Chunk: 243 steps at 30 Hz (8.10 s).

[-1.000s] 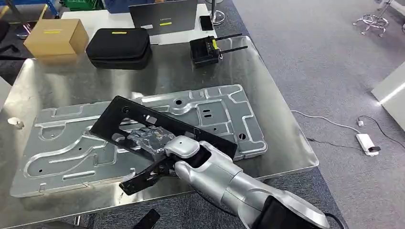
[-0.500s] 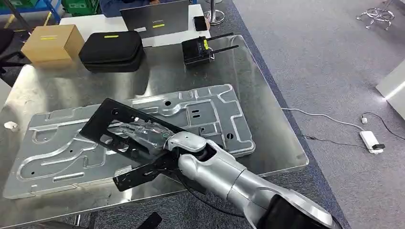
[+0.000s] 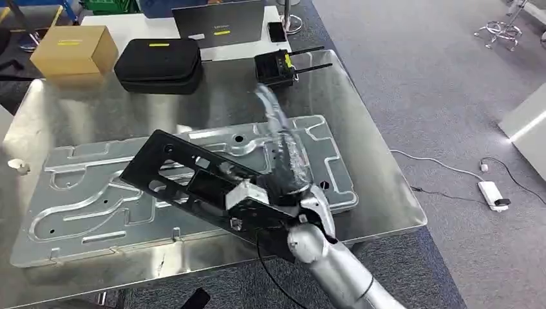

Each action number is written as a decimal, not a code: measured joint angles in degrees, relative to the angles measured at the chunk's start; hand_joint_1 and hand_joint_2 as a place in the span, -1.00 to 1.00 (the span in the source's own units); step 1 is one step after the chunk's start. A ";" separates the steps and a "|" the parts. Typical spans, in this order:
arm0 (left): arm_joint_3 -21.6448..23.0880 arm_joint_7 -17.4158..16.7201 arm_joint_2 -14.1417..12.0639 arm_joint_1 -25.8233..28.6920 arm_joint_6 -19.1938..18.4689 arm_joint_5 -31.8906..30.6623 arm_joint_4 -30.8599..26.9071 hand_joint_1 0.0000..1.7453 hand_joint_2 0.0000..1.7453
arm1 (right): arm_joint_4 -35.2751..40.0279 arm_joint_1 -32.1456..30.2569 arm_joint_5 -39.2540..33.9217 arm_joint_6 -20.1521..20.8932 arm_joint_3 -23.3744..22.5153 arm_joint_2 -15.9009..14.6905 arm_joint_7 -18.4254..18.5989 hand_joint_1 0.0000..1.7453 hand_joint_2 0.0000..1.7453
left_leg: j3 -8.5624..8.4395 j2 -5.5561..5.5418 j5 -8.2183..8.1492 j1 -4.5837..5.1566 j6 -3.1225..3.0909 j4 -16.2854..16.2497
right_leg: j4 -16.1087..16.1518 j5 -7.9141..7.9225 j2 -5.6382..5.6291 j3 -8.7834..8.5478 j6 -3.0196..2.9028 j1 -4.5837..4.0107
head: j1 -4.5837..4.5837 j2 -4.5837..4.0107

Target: Take the parts from the cabinet and place them on the table.

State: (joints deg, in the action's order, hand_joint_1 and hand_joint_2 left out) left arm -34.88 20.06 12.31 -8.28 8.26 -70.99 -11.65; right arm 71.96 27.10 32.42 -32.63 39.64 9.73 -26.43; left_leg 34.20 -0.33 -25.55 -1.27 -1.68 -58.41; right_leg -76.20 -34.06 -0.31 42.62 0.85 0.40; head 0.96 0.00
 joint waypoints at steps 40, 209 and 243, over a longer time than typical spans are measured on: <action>-4.65 0.55 -0.55 4.03 9.13 5.53 0.02 -1.00 -1.00 | 33.39 -38.64 -4.55 -7.44 -16.41 0.85 -13.57 -1.00 -1.00 | 0.73 0.59 2.20 0.44 2.24 0.40 | 17.91 4.86 -0.01 -13.07 -1.58 -0.40 | 0.13 0.00; -11.47 0.68 0.53 5.28 11.36 7.23 0.22 -1.00 -1.00 | -18.61 -36.90 -19.97 15.34 -58.23 5.27 -13.55 -1.00 -1.00 | -5.12 -0.22 -2.63 0.29 -0.26 2.40 | 18.19 5.93 -0.87 -11.58 -0.68 -0.51 | -0.13 0.00; -14.56 1.11 1.16 5.12 12.19 6.62 0.22 -1.00 -1.00 | -56.62 -26.62 -14.37 15.43 -78.79 3.56 2.89 -1.00 -1.00 | -3.47 0.75 -2.32 0.20 -0.82 1.25 | 5.98 -0.03 -0.36 -4.58 0.80 0.18 | 0.26 0.00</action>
State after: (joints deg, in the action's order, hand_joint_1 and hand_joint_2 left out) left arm -49.44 21.18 13.46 -3.16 20.46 -64.37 -11.43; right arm 15.34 0.48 18.05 -17.20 -39.15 13.29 -23.54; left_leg 30.72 0.42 -27.87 -1.06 -2.50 -57.17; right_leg -70.22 -34.09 -0.67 38.04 1.65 0.58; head 1.22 0.00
